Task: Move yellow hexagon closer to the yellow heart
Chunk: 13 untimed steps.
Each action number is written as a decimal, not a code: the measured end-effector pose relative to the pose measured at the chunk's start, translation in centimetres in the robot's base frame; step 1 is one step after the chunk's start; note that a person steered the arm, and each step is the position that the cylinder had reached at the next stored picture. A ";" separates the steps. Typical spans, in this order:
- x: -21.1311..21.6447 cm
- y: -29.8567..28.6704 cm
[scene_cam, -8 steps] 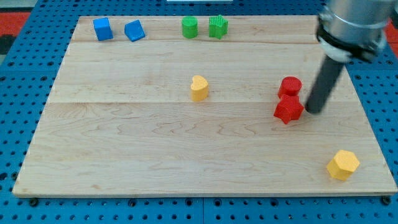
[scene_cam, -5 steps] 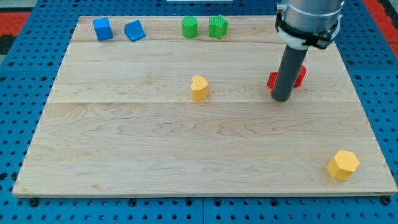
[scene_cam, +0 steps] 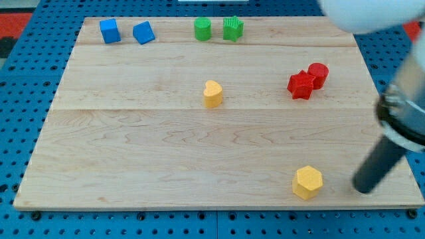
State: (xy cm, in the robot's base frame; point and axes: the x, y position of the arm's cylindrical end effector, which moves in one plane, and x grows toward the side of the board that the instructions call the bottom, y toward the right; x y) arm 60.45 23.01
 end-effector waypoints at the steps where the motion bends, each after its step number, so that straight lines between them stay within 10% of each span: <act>1: 0.6 -6.5; 2: -5.9 -11.9; 5: 1.2 -16.0; 7: -8.2 -25.1; 8: -4.9 -30.6; 10: -1.3 -20.5; 12: -10.1 -22.9; 13: -4.5 -21.5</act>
